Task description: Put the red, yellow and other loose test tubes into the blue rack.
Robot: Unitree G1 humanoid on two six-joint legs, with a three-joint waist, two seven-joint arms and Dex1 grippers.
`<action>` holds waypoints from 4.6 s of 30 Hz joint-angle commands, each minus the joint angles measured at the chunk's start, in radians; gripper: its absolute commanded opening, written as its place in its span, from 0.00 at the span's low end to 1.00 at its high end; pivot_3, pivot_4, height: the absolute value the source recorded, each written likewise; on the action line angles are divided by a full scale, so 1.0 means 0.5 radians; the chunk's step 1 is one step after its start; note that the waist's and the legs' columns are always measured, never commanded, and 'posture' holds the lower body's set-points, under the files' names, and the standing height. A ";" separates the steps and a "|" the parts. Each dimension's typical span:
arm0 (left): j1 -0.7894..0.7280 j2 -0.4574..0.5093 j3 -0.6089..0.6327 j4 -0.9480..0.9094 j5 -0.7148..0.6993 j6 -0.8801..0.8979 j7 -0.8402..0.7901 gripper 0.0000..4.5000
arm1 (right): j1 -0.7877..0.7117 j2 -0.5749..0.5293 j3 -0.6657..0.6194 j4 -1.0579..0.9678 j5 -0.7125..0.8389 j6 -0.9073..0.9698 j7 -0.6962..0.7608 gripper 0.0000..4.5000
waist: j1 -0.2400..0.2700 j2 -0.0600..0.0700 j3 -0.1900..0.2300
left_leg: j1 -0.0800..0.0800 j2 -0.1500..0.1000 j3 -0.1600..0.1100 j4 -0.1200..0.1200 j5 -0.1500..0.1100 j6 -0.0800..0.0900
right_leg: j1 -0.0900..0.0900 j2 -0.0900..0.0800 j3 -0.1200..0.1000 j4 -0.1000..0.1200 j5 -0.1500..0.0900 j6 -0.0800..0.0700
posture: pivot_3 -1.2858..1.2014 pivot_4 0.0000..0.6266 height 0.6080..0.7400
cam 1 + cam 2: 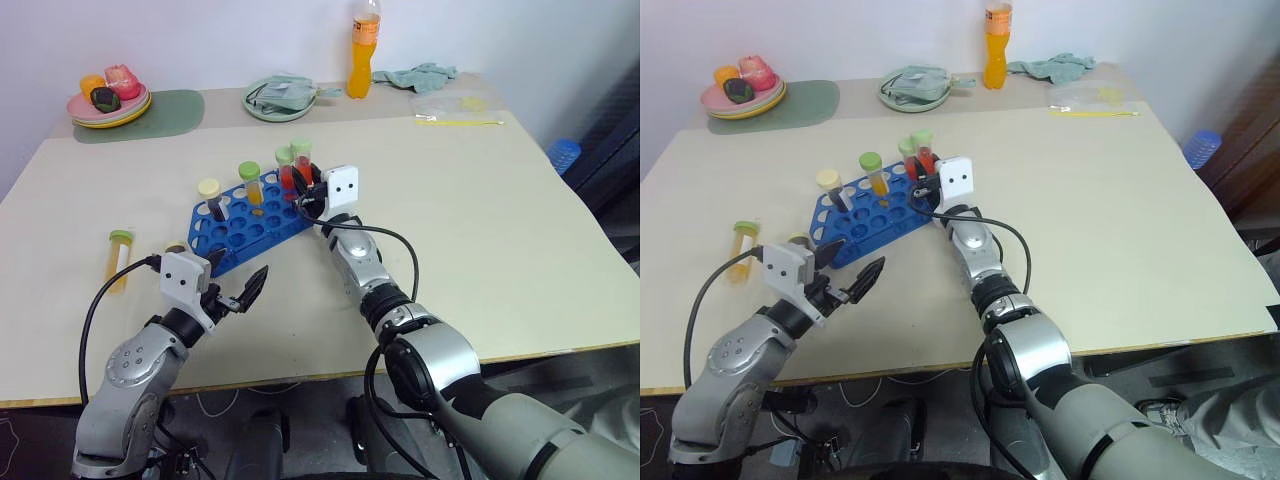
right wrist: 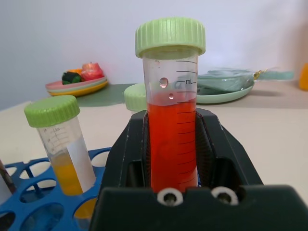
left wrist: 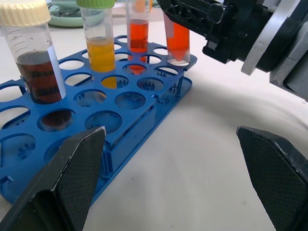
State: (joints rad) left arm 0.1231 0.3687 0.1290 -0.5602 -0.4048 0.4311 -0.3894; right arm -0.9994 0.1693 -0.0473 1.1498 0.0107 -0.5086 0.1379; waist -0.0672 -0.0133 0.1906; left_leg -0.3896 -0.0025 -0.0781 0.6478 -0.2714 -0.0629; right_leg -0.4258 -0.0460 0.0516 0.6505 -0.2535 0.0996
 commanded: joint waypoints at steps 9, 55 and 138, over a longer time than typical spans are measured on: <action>0.000 -0.018 -0.021 -0.026 0.002 -0.052 -0.024 1.00 | 0.011 0.088 0.010 0.016 -0.001 -0.045 -0.024 0.17 | 0.000 0.000 0.000 | 0.000 0.000 0.000 0.000 0.000 0.000 | 0.000 0.000 0.000 0.000 0.000 0.000 | 0.52 0.24 1.00; -1.382 1.245 0.360 1.227 -0.267 2.198 0.410 1.00 | 0.915 -1.355 0.653 -2.603 0.496 1.732 1.752 0.99 | 0.042 -0.009 0.004 | -0.001 -0.003 -0.009 0.001 0.001 -0.001 | 0.003 0.002 -0.008 -0.001 -0.001 0.000 | 0.52 0.24 1.00; -1.117 -0.607 -0.420 1.509 0.921 -1.272 0.614 0.16 | 1.271 -1.220 0.545 -2.747 0.351 1.830 1.261 1.00 | 0.109 -0.019 0.001 | 0.002 -0.005 -0.001 0.011 0.000 0.001 | 0.013 -0.003 -0.003 -0.005 0.002 0.006 | 0.52 0.24 1.00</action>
State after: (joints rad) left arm -0.4214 0.0662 -0.0827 0.1990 0.0426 -0.1888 -0.0905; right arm -0.3619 -0.4355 0.2428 -0.1763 0.1790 0.4088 0.7717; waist -0.0126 -0.0230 0.1909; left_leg -0.3885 -0.0049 -0.0788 0.6532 -0.2715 -0.0626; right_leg -0.4195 -0.0476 0.0504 0.6479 -0.2524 0.1028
